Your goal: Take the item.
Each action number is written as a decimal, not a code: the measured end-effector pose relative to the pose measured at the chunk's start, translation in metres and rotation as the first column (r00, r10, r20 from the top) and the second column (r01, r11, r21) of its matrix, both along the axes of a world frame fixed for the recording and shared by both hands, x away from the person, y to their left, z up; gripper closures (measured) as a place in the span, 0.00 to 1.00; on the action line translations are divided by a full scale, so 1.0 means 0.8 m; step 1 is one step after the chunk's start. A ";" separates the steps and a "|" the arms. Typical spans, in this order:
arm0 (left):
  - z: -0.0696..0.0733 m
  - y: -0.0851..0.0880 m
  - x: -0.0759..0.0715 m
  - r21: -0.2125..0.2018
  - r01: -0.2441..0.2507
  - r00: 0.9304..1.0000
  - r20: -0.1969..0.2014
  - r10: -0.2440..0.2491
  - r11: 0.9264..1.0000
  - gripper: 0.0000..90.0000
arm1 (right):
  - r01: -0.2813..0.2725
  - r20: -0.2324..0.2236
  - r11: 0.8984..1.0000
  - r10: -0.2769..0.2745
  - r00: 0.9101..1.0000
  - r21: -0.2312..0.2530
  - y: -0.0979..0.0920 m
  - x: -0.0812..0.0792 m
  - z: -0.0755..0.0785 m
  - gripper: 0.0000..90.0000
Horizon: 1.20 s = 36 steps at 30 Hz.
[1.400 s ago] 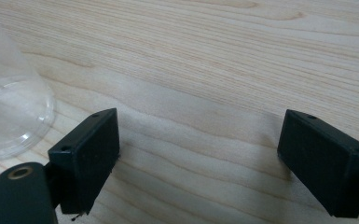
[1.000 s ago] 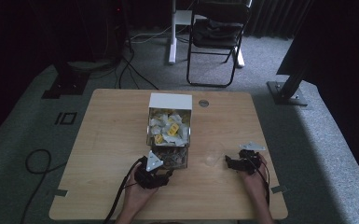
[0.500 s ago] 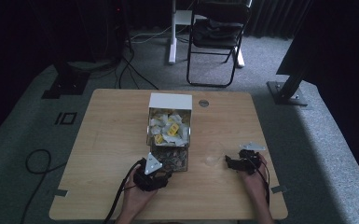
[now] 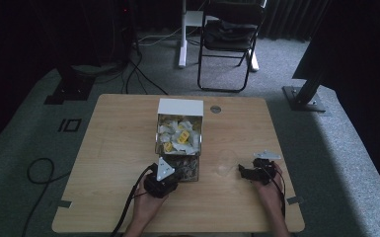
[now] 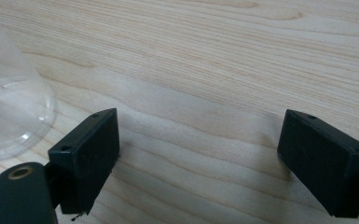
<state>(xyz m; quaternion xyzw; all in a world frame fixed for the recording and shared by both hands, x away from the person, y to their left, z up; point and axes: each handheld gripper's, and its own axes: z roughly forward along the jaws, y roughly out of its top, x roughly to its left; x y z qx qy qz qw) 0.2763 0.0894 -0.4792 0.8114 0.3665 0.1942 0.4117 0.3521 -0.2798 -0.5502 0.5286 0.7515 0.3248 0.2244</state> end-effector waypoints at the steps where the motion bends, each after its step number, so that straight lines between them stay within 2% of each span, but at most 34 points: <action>1: 0.000 0.000 0.000 0.000 0.000 1.000 0.000 0.000 1.000 0.83 | 0.000 0.000 1.000 0.000 1.000 0.000 0.000 0.000 0.000 0.14; 3: 0.001 0.000 0.000 0.012 -0.004 1.000 0.006 0.004 1.000 0.85 | 0.000 0.000 1.000 0.000 1.000 0.000 0.000 0.000 0.000 0.14; 8: 0.004 -0.001 -0.001 0.012 -0.005 1.000 0.015 0.005 1.000 0.84 | 0.000 0.000 1.000 0.000 1.000 0.000 0.000 0.000 0.000 0.14; 10: 0.003 -0.002 -0.001 0.015 -0.007 1.000 0.019 0.007 1.000 0.78 | 0.000 0.000 1.000 0.000 1.000 0.000 0.000 0.000 0.000 0.14; 13: 0.003 -0.002 0.000 0.020 -0.008 1.000 0.023 0.007 1.000 0.76 | 0.000 0.000 1.000 0.000 1.000 0.000 0.000 0.000 0.000 0.14; 14: 0.004 -0.004 -0.001 0.027 -0.013 0.999 0.040 0.012 1.000 0.77 | 0.000 0.000 1.000 0.000 1.000 0.000 0.000 0.000 0.000 0.14; 16: 0.006 -0.005 -0.001 0.031 -0.016 0.999 0.049 0.014 0.999 0.81 | 0.000 0.000 1.000 0.000 1.000 0.000 0.000 0.000 0.000 0.14; 23: 0.007 -0.005 -0.001 0.036 -0.024 0.998 0.054 0.022 0.999 0.96 | 0.000 0.001 1.000 0.000 1.000 0.000 0.000 0.000 0.000 0.14; 31: 0.012 -0.002 -0.001 0.030 -0.028 0.998 0.052 0.027 0.999 1.00 | 0.000 0.001 1.000 0.000 1.000 0.000 0.000 0.000 0.000 0.14; 36: 0.015 0.002 -0.001 0.010 -0.027 0.999 0.044 0.026 1.000 1.00 | 0.000 0.001 1.000 0.000 1.000 0.000 0.000 0.000 0.000 0.14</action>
